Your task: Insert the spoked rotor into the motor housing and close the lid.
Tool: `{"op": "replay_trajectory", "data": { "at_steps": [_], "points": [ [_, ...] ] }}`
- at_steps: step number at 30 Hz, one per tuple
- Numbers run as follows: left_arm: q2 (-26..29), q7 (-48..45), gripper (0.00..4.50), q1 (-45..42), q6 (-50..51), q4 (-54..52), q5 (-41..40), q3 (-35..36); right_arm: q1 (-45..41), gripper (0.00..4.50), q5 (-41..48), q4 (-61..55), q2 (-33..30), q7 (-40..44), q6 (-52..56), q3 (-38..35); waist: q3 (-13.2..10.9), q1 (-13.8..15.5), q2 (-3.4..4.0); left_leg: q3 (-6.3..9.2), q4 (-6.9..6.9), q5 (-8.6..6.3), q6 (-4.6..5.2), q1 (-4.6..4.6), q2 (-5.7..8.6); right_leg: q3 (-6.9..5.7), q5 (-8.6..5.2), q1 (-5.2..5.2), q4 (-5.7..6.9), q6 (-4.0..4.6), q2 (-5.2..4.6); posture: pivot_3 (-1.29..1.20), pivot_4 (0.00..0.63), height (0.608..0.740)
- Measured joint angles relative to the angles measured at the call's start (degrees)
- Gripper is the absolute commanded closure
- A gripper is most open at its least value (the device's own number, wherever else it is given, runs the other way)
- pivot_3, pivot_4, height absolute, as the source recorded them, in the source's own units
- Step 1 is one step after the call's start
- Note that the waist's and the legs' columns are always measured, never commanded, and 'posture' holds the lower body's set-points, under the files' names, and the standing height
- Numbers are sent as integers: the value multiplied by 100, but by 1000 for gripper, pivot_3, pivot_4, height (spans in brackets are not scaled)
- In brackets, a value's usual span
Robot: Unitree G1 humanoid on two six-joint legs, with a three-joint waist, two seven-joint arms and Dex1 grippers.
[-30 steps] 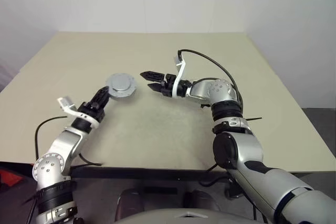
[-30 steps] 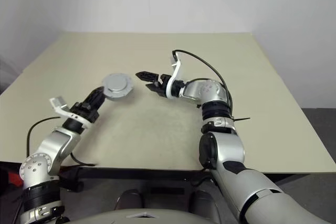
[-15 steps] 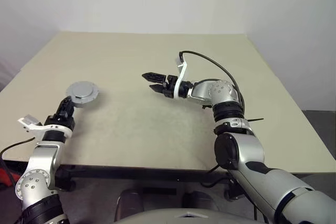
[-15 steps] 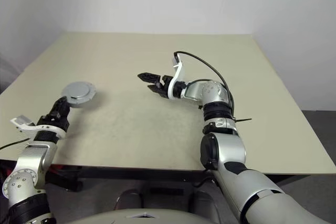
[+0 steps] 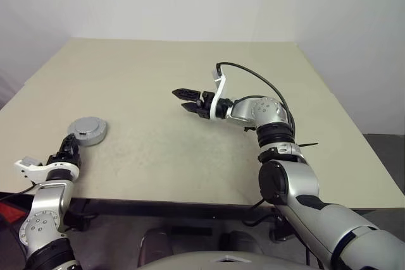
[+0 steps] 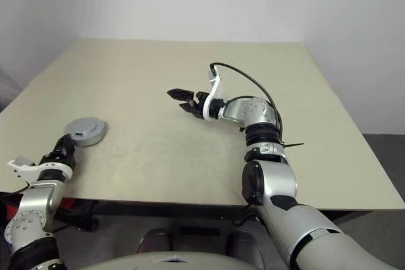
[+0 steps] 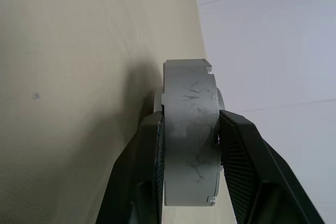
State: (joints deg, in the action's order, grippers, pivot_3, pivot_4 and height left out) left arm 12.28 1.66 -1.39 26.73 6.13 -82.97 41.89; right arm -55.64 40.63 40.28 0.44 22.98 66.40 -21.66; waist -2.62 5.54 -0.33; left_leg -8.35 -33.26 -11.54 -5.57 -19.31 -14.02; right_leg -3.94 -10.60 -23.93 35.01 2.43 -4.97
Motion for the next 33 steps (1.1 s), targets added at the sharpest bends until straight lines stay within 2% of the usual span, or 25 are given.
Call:
{"op": "replay_trajectory", "data": {
  "at_steps": [5, 13, 22, 33],
  "points": [
    [-18, -33, 3237, 1, 1, -1, 69, 2, 0, 433, -16, 0, 3, 1, -16, 1, 0, -1, 0, 0, 0, 0, 0, 17, 0, 1, -1, 16, 0, -2, 0, 0, 0, 740],
    [-131, 64, 857, 89, -77, -161, 313, 5, 0, 396, -74, 97, 3, 1, -92, 34, 0, -5, 0, 0, 0, 0, 0, 20, 0, 1, -1, 19, 0, -1, 0, 0, 0, 740],
    [-81, 277, 857, 67, -522, -150, 685, 221, -99, 396, -362, 635, -145, 208, -361, 228, 1, -54, 2, 0, 3, 1, -1, 42, -4, 4, -17, 29, 1, -28, 7, 0, 0, 740],
    [142, 138, 857, -29, -821, 134, 1185, 399, -299, 396, -826, 1061, -255, 758, -983, 597, 0, -40, 3, 0, 3, 0, -1, 45, -12, 3, -3, 33, 1, -3, 12, 0, 0, 740]
  ]
}}
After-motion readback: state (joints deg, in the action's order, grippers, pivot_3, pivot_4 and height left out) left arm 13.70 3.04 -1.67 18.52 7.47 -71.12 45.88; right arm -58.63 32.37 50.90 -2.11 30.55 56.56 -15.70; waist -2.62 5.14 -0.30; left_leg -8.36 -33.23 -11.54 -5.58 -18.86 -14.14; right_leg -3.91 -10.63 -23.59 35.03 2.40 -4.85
